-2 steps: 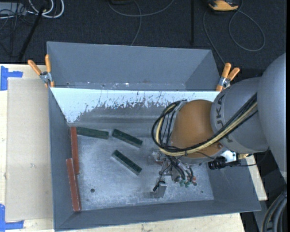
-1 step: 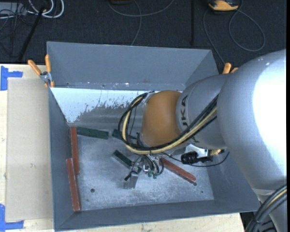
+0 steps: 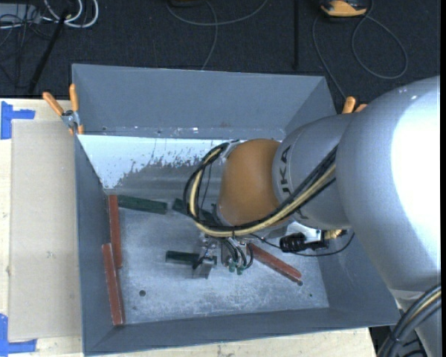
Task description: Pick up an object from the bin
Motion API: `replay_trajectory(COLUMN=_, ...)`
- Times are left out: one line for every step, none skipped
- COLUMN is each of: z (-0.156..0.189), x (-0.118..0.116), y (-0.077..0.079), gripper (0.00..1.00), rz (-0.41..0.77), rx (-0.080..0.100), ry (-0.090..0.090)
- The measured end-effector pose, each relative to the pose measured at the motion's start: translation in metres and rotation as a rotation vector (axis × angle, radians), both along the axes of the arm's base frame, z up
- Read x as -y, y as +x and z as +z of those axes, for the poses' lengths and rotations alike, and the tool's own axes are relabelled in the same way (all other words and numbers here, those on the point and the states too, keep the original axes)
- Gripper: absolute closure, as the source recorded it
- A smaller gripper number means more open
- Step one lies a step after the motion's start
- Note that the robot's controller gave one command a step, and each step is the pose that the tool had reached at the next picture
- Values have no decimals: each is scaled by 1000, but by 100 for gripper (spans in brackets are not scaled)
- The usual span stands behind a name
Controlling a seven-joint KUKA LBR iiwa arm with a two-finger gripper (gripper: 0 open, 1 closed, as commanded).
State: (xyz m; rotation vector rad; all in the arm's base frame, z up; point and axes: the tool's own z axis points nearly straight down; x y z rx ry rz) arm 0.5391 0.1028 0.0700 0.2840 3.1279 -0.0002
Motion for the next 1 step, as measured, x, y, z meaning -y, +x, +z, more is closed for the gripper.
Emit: replay_trajectory(z=144, x=8, y=0, gripper=100, rz=-13, rx=6, ry=1)
